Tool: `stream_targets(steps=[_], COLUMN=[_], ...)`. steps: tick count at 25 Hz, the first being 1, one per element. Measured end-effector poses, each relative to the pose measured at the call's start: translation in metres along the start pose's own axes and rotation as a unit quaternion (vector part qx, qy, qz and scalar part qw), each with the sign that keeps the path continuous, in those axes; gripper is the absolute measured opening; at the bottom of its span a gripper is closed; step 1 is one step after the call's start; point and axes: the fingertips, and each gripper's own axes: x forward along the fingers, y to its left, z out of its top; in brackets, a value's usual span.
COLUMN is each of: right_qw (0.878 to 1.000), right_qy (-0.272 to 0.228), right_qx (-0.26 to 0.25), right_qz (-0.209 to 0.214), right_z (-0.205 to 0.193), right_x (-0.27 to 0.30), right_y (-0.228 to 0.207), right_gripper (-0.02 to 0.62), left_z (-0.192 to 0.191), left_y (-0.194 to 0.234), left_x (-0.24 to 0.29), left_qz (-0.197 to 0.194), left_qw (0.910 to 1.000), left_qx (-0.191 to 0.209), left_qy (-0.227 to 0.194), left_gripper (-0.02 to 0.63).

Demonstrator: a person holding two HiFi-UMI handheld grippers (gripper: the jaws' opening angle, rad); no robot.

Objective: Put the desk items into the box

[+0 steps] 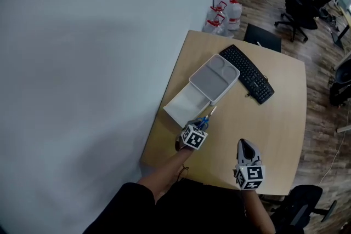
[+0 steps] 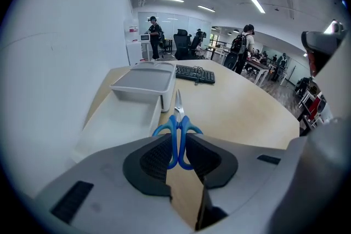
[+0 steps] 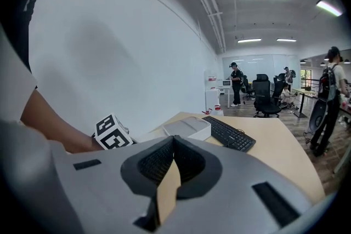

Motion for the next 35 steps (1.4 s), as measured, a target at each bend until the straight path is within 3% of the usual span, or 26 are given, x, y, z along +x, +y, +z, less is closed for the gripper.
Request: stream_targets(steps=[5,15,31,35], right_qw=[1.000,1.000,0.997,0.997], right_qy=[0.010,0.011,0.046,0.044], right_qx=[0.001,-0.014,0.005,0.005], right_qz=[-0.003,-0.022,-0.063,-0.068], right_z=[0.000,0.024,-0.004,-0.003], right_x=[0.016,0.025,0.022,0.019], right_y=[0.018,0.018,-0.008,-0.014], right_gripper=[0.060,0.060,0.060,0.060], left_z=[-0.002,-0.017,-0.021,-0.020], left_y=[0.043,0.105,0.115,0.113], left_x=[-0.007,0.004,0.051,0.051], left_qz=[0.004,0.026,0.014,0.010], left_qw=[0.9997,0.9993,0.9979,0.9981], left_qx=[-0.024,-0.011,0.017,0.007], left_qy=[-0.007,0.023,0.061,0.060], left_gripper=[0.084,0.084,0.086,0.087])
